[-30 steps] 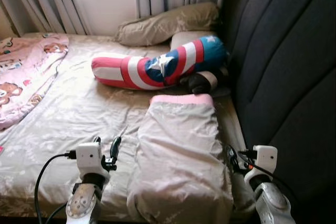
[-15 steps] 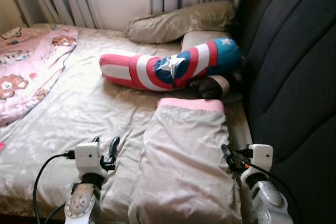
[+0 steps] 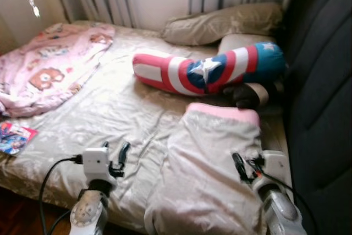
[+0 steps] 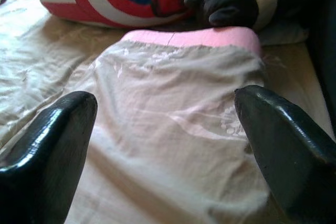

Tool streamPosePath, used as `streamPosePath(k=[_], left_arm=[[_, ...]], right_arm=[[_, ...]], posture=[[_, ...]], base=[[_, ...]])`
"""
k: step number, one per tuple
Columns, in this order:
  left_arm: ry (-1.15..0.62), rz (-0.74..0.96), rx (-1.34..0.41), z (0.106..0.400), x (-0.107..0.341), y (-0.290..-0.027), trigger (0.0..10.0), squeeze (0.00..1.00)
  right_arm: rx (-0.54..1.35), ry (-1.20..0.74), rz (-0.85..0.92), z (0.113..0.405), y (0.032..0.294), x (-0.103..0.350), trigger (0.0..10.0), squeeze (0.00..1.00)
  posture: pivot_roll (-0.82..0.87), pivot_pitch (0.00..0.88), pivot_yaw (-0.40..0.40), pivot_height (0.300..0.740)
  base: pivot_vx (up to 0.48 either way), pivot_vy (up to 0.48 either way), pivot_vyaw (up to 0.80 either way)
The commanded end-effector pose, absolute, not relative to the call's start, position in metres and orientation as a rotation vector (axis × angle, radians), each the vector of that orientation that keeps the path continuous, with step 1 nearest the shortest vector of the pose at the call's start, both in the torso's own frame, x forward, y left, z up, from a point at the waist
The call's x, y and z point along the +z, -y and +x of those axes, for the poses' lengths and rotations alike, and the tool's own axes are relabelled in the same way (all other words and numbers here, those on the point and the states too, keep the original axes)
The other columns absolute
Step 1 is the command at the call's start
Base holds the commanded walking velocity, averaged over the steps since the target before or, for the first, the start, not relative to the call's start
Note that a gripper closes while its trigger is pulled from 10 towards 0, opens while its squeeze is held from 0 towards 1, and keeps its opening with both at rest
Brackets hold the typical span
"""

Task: Clean up the room

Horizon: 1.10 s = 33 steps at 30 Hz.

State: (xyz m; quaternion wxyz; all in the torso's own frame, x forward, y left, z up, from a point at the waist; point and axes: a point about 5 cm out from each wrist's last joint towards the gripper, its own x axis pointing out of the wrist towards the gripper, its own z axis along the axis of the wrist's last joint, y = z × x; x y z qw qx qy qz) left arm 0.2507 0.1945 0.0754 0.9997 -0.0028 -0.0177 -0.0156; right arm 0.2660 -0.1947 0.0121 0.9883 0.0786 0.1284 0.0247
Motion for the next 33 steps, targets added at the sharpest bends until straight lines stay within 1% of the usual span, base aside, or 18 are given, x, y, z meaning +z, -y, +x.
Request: streamPosePath(k=[1,11,14,20,33], left_arm=[[0.036,-0.014,-0.044,0.2523,0.0783,-0.194,10.0,0.0],[0.03,-0.015,-0.048,0.252,0.0795,-0.1944,10.0,0.0],[0.024,-0.022,-0.04,0.2526,0.0794,-0.1959,10.0,0.0],[0.016,-0.02,-0.035,0.255,0.079,-0.1973,10.0,0.0],[0.012,-0.015,-0.035,0.2543,0.0792,-0.197,10.0,0.0]], right_arm=[[0.046,-0.238,0.166,0.2693,0.193,0.016,10.0,0.0],[0.021,-0.255,0.183,0.2695,0.1926,0.0139,10.0,0.0],[0.021,-0.255,0.182,0.2702,0.1926,0.014,10.0,0.0],[0.02,-0.252,0.182,0.2711,0.1919,0.0146,10.0,0.0],[0.013,-0.241,0.182,0.272,0.1928,0.0157,10.0,0.0]], posture=[[0.06,0.0,-0.045,0.74],[0.06,0.0,-0.043,0.74],[0.06,0.0,-0.042,0.74],[0.06,0.0,-0.044,0.74],[0.06,0.0,-0.043,0.74]], base=[[0.0,0.0,0.0],[0.0,0.0,0.0],[0.0,0.0,-0.77],[0.0,0.406,-0.78],[0.0,0.0,0.0]])
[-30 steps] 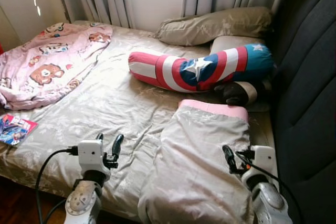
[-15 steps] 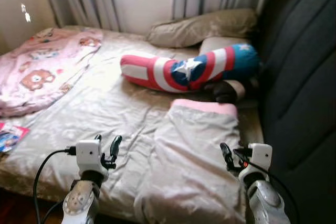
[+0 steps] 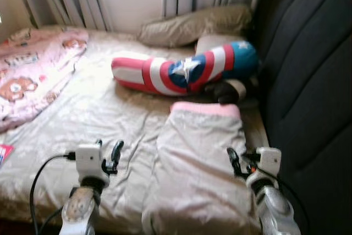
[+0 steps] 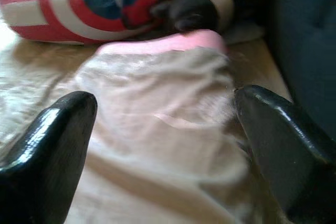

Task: Clean up the room

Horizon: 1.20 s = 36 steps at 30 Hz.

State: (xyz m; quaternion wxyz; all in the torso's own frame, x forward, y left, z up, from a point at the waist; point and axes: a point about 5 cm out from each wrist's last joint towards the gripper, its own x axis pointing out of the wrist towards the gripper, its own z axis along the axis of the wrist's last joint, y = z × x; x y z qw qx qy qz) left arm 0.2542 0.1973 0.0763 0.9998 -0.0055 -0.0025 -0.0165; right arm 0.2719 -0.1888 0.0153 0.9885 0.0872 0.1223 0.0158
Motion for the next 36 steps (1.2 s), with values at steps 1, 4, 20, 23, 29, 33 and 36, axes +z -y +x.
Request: streamPosePath(k=[1,4,20,23,29,33,36], left_arm=[[0.012,-0.015,-0.036,0.2543,0.0792,-0.1968,10.0,0.0],[0.014,-0.021,-0.042,0.2543,0.0791,-0.1959,10.0,0.0],[0.019,-0.036,-0.051,0.2534,0.08,-0.1947,10.0,0.0],[0.018,-0.036,-0.052,0.2534,0.0799,-0.1946,10.0,0.0],[0.016,-0.034,-0.053,0.2531,0.0793,-0.195,10.0,0.0],[0.018,-0.034,-0.055,0.2531,0.0792,-0.1949,10.0,0.0],[0.019,-0.034,-0.056,0.2534,0.0794,-0.1949,10.0,0.0]], right_arm=[[0.012,-0.241,0.182,0.272,0.1929,0.0157,10.0,0.0],[0.009,-0.238,0.182,0.272,0.1934,0.0159,10.0,0.0],[0.008,-0.238,0.18,0.2722,0.1936,0.016,10.0,0.0],[0.007,-0.239,0.178,0.2721,0.194,0.0159,10.0,0.0],[0.007,-0.238,0.172,0.2732,0.1961,0.0172,10.0,0.0],[0.009,-0.236,0.171,0.274,0.1967,0.0179,10.0,0.0],[0.009,-0.233,0.171,0.2746,0.1966,0.0185,10.0,0.0]], posture=[[0.06,0.0,-0.043,0.74],[0.06,0.0,-0.041,0.74],[0.06,0.0,-0.044,0.74],[0.05,0.0,-0.044,0.74],[0.05,0.0,-0.044,0.74],[0.05,0.0,-0.045,0.74],[0.05,0.0,-0.046,0.74]], base=[[0.0,0.0,0.0],[0.0,0.0,0.0],[0.053,0.0,0.0],[0.293,0.0,0.0],[0.356,0.0,0.0],[0.395,0.0,0.0],[0.398,0.0,0.0]])
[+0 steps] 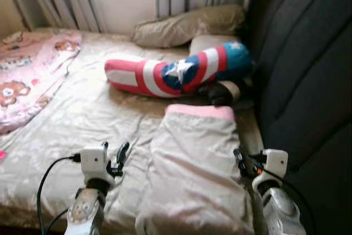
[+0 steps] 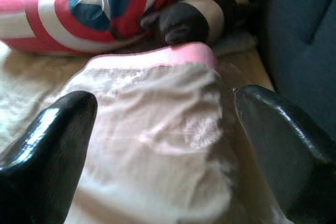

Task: Clean up the room

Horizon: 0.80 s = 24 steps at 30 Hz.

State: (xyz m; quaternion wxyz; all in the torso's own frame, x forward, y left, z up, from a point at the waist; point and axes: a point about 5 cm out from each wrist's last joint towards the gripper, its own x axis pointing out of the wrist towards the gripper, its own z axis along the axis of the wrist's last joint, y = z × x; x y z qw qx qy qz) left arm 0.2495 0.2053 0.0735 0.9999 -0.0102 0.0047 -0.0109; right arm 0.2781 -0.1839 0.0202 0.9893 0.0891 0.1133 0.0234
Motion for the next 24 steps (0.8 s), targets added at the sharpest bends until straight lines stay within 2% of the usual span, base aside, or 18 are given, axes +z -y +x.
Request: streamPosePath(k=[1,3,24], left_arm=[[0.02,-0.033,-0.057,0.254,0.08,-0.195,10.0,0.0],[0.02,-0.032,-0.057,0.255,0.08,-0.195,10.0,0.0],[0.044,-0.04,-0.08,0.258,0.091,-0.191,10.0,0.0]], right_arm=[[0.009,-0.231,0.172,0.275,0.196,0.019,10.0,0.0],[0.009,-0.23,0.172,0.275,0.196,0.019,10.0,0.0],[0.001,-0.21,0.177,0.276,0.195,0.021,10.0,0.0]], posture=[[0.05,0.0,-0.046,0.74],[0.05,0.0,-0.048,0.74],[0.06,0.0,-0.053,0.74]], base=[[0.277,0.0,0.0],[0.277,0.0,0.0],[0.0,0.0,0.0]])
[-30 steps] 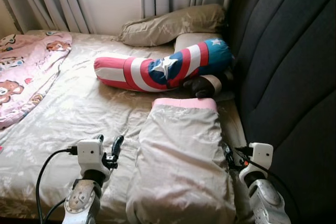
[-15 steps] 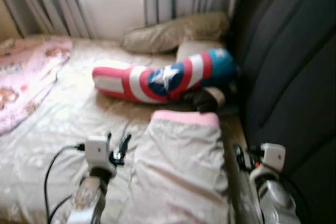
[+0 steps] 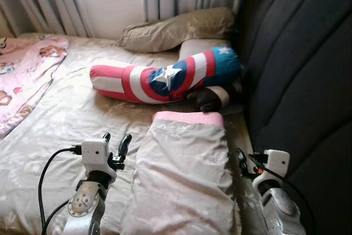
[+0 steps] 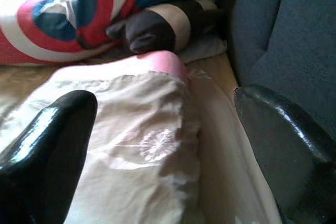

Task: Clean up the room

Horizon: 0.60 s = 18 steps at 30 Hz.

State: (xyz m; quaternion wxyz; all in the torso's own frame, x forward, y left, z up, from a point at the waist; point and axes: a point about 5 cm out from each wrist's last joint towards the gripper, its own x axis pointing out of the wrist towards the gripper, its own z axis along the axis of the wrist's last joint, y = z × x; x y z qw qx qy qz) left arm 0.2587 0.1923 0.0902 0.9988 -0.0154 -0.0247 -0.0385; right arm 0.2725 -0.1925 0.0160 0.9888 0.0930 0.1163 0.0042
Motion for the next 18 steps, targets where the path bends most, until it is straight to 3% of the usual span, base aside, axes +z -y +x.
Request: streamPosePath(k=[1,7,18], left_arm=[[0.043,-0.044,-0.08,0.257,0.091,-0.191,10.0,0.0],[0.039,-0.049,-0.08,0.257,0.09,-0.19,10.0,0.0],[0.175,0.029,-0.044,0.277,0.132,-0.21,10.0,0.0]], right_arm=[[0.0,-0.209,0.176,0.276,0.195,0.021,10.0,0.0],[-0.001,-0.207,0.176,0.275,0.195,0.021,10.0,0.0],[0.003,-0.198,0.171,0.276,0.194,0.022,10.0,0.0]], posture=[[0.06,0.0,-0.056,0.74],[0.06,0.0,-0.053,0.74],[0.05,0.0,-0.039,0.74]], base=[[0.0,0.0,0.0],[0.0,0.0,0.0],[0.0,0.0,0.0]])
